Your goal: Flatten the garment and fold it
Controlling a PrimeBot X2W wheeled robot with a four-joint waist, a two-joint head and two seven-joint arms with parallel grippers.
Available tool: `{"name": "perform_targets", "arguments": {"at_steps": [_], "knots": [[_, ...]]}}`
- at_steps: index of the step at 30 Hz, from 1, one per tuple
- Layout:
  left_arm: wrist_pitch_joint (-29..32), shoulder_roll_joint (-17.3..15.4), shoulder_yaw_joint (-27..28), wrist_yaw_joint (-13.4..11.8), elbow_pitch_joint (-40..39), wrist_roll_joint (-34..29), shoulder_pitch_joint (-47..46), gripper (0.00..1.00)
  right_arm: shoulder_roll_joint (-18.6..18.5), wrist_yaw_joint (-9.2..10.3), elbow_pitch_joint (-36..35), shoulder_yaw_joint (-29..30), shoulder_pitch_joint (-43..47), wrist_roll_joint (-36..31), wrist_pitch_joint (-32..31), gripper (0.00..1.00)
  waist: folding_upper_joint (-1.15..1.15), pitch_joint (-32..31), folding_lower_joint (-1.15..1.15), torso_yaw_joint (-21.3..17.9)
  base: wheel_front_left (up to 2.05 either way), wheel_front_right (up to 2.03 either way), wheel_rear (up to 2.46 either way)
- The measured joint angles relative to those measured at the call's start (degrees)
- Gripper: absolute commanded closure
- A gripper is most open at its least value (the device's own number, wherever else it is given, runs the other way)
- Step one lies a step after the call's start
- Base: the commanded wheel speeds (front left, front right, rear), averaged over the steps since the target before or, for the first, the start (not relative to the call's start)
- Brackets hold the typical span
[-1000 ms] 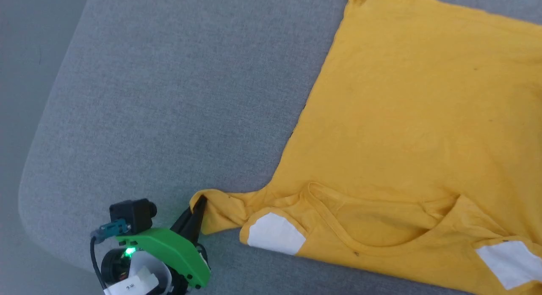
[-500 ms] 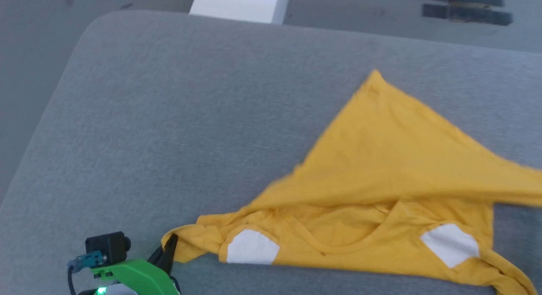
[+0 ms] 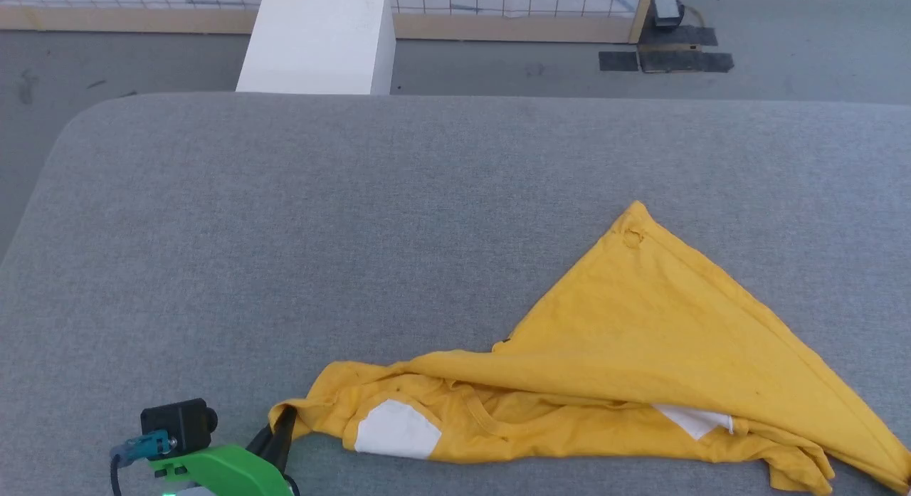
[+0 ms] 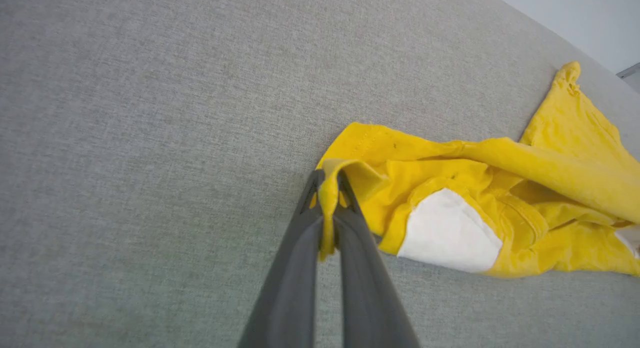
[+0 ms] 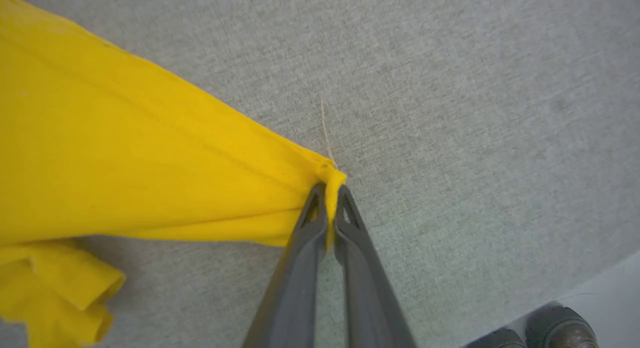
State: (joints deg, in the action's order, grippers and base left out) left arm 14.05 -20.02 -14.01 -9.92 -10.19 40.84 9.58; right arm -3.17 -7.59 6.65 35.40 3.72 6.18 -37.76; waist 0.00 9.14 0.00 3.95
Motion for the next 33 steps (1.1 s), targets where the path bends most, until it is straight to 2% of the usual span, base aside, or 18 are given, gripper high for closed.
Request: {"name": "perform_targets", "arguments": {"at_steps": [2, 3, 4, 8, 11, 14, 17, 20, 25, 30, 33], "knots": [[0.00, 0.00, -0.11, 0.00, -0.04, 0.00, -0.02, 1.00, -0.18, 0.00, -0.87, -0.14, 0.12, 0.34, -2.54, 0.55, 0.00, -0.18, 0.00, -0.09, 0.00, 0.00, 0.00], [0.00, 0.00, -0.19, -0.08, -0.07, 0.00, -0.02, 1.00, -0.11, 0.00, -1.82, -0.24, 0.32, 0.08, -2.57, 0.14, 0.00, -0.15, 0.00, -0.02, 0.00, 0.00, 0.00], [0.00, 0.00, -0.23, -0.16, -0.09, 0.00, -0.04, 1.00, -0.03, 0.01, -2.63, -0.43, 0.43, -0.32, -1.83, 0.00, 0.00, -0.10, 0.00, 0.08, 0.00, 0.00, 0.00], [0.04, 0.00, -0.36, -0.23, -0.12, 0.00, -0.06, 1.00, 0.14, 0.02, -5.81, -3.67, -0.30, -0.55, 7.22, 0.00, 0.00, 0.10, 0.00, 0.58, 0.00, 0.00, 0.00], [0.09, 0.01, -0.52, -0.23, -0.13, 0.00, -0.24, 1.00, -0.36, 0.01, -7.55, -8.81, -2.57, -2.18, 17.16, 0.00, 0.00, 0.26, 0.00, 1.04, 0.00, 0.00, 0.00], [0.33, 0.01, -0.78, -0.23, -0.20, 0.00, -0.41, 1.00, -2.42, 0.01, -7.40, -15.89, -6.87, -2.71, 27.60, 0.00, 0.00, 0.60, 0.00, 1.53, 0.00, 0.00, 0.00], [0.34, 0.03, -1.04, -0.22, -0.33, 0.00, -0.98, 1.00, -4.85, 0.01, -5.19, -23.30, -11.56, -3.01, 34.39, 0.00, 0.00, 1.17, 0.00, 2.01, 0.00, 0.00, 0.00], [0.33, 0.14, -1.34, -0.22, -0.37, 0.00, -1.68, 1.00, -7.40, 0.01, -1.08, -30.72, -16.25, -3.41, 38.43, 0.00, 0.00, 1.95, 0.00, 2.57, 0.00, 0.00, 0.00], [0.31, 0.54, -2.02, 0.00, -0.21, -0.01, -3.00, 1.00, -10.46, 0.01, 9.62, -38.83, -25.12, -2.88, 37.04, 0.00, 0.00, 3.50, 0.00, 3.85, 0.00, 0.00, 0.00], [0.22, 1.46, -3.14, 0.55, 0.44, -0.02, -4.46, 1.00, -11.96, 0.00, 21.19, -41.92, -33.11, -1.93, 26.18, 0.00, 0.00, 5.01, 0.00, 5.98, 0.00, 0.00, 0.00], [-0.04, 1.93, -3.57, 0.80, 0.82, -0.03, -4.88, 1.00, -12.34, 0.00, 25.47, -42.96, -36.48, -1.12, 19.62, 0.00, 0.00, 5.88, 0.00, 7.36, 0.00, 0.00, 0.00]]}}
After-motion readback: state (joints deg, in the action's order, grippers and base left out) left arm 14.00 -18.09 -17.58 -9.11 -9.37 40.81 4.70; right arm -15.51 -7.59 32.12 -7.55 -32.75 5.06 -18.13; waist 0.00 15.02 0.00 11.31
